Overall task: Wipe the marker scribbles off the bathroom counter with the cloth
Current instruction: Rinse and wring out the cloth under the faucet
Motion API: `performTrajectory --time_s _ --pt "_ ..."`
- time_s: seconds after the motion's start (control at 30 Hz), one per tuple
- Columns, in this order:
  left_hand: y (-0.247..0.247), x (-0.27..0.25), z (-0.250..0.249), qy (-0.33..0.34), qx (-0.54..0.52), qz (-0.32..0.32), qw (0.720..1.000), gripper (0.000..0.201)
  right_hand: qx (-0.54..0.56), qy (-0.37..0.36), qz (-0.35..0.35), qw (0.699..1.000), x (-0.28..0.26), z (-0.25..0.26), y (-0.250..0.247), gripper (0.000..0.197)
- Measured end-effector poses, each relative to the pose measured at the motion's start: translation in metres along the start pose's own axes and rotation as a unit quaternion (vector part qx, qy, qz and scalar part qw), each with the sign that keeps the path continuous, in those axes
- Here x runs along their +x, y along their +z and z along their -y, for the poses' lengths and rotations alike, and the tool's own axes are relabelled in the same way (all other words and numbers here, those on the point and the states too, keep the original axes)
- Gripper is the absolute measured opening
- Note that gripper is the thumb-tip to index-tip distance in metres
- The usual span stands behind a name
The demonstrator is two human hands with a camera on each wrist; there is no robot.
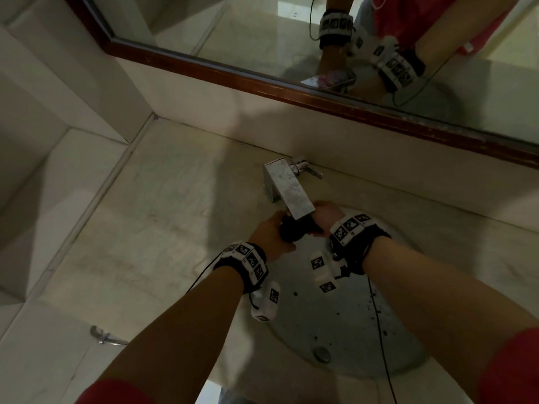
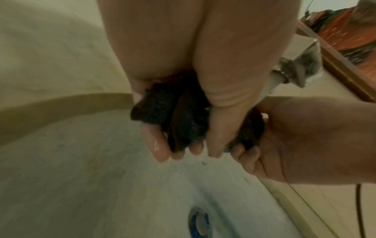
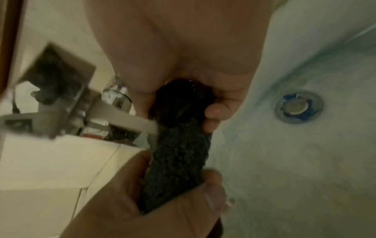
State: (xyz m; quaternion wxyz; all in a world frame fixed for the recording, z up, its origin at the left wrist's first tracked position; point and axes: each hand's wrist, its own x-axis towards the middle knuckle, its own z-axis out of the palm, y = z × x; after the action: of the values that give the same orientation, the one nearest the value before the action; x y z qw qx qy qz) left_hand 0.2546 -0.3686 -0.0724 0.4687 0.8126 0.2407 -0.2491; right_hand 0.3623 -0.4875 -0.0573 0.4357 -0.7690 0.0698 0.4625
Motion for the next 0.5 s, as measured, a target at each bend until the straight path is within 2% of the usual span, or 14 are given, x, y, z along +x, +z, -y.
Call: performTrajectory --time_s 0.03,0.13,0.27,0.33,0.43,0.5 --pt "0.0 -0.002 0.002 -0.019 -0.017 0.01 1.0 0.073 0.007 -0.002 -0.009 1.0 0.0 -0.002 0.003 0.01" --pt "0.0 -0.007 0.008 -0.04 -0.054 0.027 0.997 0.057 0.031 0.012 -0.002 0.999 -0.001 -0.002 0.012 0.034" --pt "0.0 -0.012 0.004 -0.028 -0.099 0.028 0.994 0.038 0.066 0.078 0.022 0.995 -0.009 -0.001 0.011 0.038" --pt "0.0 -0.011 -0.001 -0.027 -0.076 0.033 0.996 0.039 0.069 0.103 0.029 0.992 -0.007 -0.004 0.01 0.042" --pt "0.0 -0.009 -0.006 0.022 0.021 0.027 0.999 0.046 0.011 0.062 0.057 0.996 -0.003 -0.011 0.007 0.043" --pt "0.0 -0.008 -0.008 0.04 0.043 0.016 0.998 0.05 0.012 0.044 0.037 0.998 -0.008 -0.01 0.005 0.041"
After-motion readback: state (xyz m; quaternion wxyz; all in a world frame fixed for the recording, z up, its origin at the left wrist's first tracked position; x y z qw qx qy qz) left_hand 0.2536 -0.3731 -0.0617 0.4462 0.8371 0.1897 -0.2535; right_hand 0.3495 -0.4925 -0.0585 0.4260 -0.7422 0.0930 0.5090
